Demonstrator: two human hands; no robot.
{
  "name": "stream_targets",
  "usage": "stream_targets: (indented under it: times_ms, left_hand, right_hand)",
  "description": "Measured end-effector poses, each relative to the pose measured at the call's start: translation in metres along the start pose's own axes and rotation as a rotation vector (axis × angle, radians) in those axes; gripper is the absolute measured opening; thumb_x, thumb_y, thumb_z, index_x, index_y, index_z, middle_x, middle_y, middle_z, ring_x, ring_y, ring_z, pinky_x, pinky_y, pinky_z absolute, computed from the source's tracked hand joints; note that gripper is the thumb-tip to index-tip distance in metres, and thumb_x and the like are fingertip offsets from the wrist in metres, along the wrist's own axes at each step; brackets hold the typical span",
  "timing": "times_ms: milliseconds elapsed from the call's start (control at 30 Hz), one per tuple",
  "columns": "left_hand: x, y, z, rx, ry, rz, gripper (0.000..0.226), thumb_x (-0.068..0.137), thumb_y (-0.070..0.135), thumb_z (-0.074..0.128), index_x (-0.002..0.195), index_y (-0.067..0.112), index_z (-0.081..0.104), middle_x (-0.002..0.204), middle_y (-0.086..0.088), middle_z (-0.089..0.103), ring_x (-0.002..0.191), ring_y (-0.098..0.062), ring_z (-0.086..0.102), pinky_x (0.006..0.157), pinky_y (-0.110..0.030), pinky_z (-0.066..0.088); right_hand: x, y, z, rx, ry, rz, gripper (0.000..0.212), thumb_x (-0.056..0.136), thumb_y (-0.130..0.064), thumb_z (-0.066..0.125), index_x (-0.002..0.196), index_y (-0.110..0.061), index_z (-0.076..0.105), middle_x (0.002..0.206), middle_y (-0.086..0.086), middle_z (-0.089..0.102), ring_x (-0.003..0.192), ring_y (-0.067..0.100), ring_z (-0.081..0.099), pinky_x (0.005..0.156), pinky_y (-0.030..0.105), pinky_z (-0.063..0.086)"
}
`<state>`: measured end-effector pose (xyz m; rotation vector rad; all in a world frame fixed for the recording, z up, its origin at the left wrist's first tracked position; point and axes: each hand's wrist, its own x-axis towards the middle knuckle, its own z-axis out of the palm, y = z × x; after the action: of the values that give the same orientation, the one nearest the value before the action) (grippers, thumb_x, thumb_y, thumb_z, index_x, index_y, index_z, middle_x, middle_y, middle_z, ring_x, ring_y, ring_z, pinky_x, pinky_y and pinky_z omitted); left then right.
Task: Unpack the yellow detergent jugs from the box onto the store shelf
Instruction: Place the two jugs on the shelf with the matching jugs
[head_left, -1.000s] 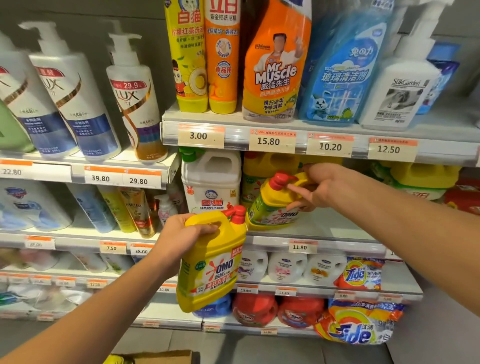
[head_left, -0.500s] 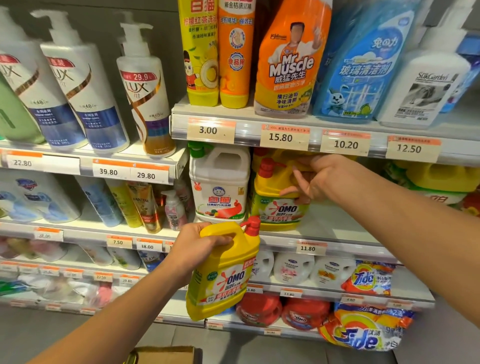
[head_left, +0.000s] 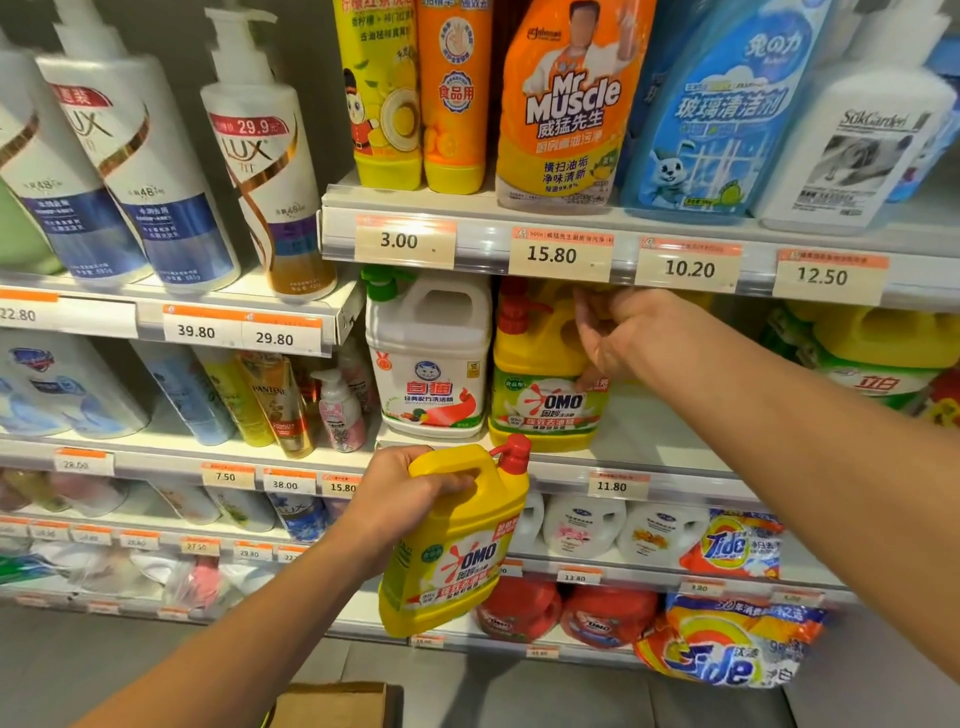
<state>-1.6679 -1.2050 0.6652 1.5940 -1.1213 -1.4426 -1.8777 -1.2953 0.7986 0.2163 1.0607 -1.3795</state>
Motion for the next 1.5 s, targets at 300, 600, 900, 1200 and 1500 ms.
stream_targets:
  times_ms: [300,600,900,1200,1500]
  left_hand:
    - [0.003,-0.001,0.025,-0.071,-0.023,-0.009,0.011,0.080,0.008,0.081,0.090,0.013,0.081,0.086,-0.005,0.082,0.081,-0.025,0.078,0.072,-0.035,0.060]
    - [0.005,-0.002,0.066,-0.060,-0.101,-0.003,0.012,0.079,0.008,0.082,0.090,0.013,0.080,0.086,-0.006,0.082,0.080,-0.025,0.079,0.074,-0.038,0.063]
    - [0.000,0.014,0.147,-0.120,-0.072,0.067,0.014,0.075,0.013,0.085,0.087,0.017,0.079,0.082,0.002,0.081,0.083,-0.025,0.076,0.079,-0.041,0.061]
    - [-0.012,0.091,0.230,-0.366,-0.049,0.170,0.010,0.079,0.023,0.084,0.080,0.017,0.076,0.076,0.000,0.080,0.074,-0.020,0.077,0.068,-0.035,0.063]
    - [-0.012,0.119,0.278,-0.307,-0.245,0.311,0.022,0.092,0.027,0.072,0.100,0.008,0.078,0.099,-0.018,0.078,0.090,-0.025,0.076,0.084,-0.039,0.060]
  right_hand:
    - [0.013,-0.002,-0.015,-0.210,-0.055,0.021,0.055,0.096,-0.009,0.071,0.141,0.014,0.048,0.130,0.041,0.058,0.028,0.029,0.062,0.032,0.035,0.055]
    - [0.040,-0.010,-0.115,-0.685,-0.201,-0.086,0.037,0.102,-0.040,0.059,0.105,-0.007,0.073,0.091,0.015,0.081,0.062,0.015,0.078,0.049,0.025,0.062]
    - [0.031,-0.029,-0.210,-1.335,-0.032,-0.503,0.016,0.095,-0.025,0.061,0.092,-0.010,0.066,0.083,0.006,0.075,0.072,0.020,0.074,0.069,0.045,0.066]
    - [0.015,-0.048,-0.232,-1.442,-0.294,-0.785,0.131,0.057,-0.048,0.091,0.158,-0.045,0.007,0.149,-0.016,0.025,0.138,0.008,0.042,0.111,0.037,0.046]
    - [0.043,-0.089,-0.214,-1.319,-0.105,-1.031,0.119,0.064,-0.031,0.094,0.159,-0.024,0.024,0.138,0.008,0.033,0.109,0.009,0.043,0.102,0.029,0.044]
